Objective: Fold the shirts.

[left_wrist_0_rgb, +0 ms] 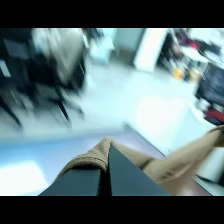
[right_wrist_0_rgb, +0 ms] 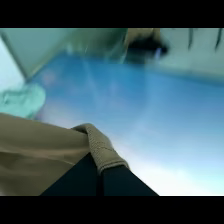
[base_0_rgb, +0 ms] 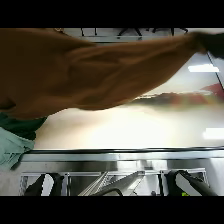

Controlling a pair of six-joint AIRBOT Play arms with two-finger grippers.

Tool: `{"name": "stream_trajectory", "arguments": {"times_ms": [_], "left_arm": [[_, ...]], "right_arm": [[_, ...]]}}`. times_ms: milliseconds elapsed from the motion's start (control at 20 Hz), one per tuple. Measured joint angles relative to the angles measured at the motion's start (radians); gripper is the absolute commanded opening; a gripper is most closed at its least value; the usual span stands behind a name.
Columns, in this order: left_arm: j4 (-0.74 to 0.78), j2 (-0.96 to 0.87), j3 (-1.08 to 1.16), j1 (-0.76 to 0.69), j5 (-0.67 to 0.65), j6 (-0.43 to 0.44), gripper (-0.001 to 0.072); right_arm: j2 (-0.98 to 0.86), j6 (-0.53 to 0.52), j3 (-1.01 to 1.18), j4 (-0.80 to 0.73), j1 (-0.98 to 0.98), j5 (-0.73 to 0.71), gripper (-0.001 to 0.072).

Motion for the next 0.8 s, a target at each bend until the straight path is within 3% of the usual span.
{"name": "stream_trajectory", "arguments": {"times_ms": [200, 400, 650, 800], "left_arm": [[0.024, 0.055, 0.198, 0.047, 0.084, -0.021, 0.0014], [0.193, -0.055, 0.283, -0.053, 0.006, -0.085, 0.0015], [0.421, -0.310, 0.135, -0.303, -0.041, -0.108, 0.0015], [0.537, -0.511, 0.012, -0.416, 0.018, -0.111, 0.0014]], "right_arm": [[0.039, -0.006, 0.130, -0.033, 0.000, -0.096, 0.0019], [-0.034, -0.007, 0.141, -0.065, 0.001, -0.088, 0.0018], [-0.278, 0.001, 0.010, -0.054, 0.006, -0.031, 0.0018], [-0.468, -0.008, -0.070, -0.053, 0.012, -0.035, 0.0018]]}}
